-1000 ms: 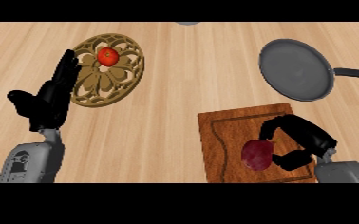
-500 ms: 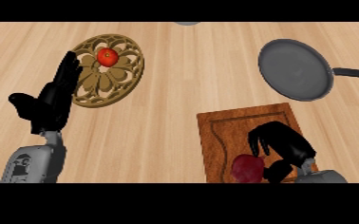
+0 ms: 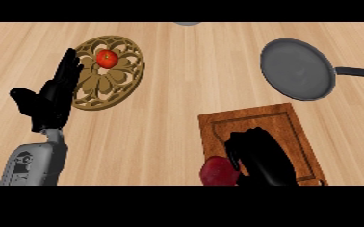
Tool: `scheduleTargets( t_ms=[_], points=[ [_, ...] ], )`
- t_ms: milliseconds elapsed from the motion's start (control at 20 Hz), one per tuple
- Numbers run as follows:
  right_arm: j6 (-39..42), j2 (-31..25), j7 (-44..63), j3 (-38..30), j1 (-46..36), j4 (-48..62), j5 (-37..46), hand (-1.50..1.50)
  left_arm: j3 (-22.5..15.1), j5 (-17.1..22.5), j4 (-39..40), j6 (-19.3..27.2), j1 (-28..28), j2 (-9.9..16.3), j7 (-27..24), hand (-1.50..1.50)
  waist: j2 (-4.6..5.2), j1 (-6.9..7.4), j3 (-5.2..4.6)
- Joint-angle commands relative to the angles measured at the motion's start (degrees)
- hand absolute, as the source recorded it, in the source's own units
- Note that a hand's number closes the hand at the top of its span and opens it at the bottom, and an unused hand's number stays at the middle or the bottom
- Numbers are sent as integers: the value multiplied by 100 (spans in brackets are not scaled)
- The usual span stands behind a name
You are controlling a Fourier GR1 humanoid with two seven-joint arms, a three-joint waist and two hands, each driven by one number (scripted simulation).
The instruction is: Pick the pear from the cutting board and place it in the pan
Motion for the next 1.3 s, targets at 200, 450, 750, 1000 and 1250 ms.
scheduleTargets(
  t_ms=[200,450,750,1000,1250],
  points=[
    [-333,344,377,-519,47,-1524,-232,150,166,123,166,-165,-178,172,-1,0,27,29,5],
    [133,587,732,-1568,-984,-1491,-816,150,41,12,334,-130,-148,21,-215,0,47,82,3],
    [-466,575,146,-3309,-1706,-177,-2227,150,4,65,110,-164,31,-29,-157,0,62,138,9],
    [-763,-438,-725,-4360,-2425,1617,-2418,150,33,146,-198,-292,70,103,35,0,62,194,11],
    [-1335,-1208,-1668,-4824,-3343,3675,-2305,150,-163,-4,-71,-115,29,-178,-83,0,98,271,13]
  ],
)
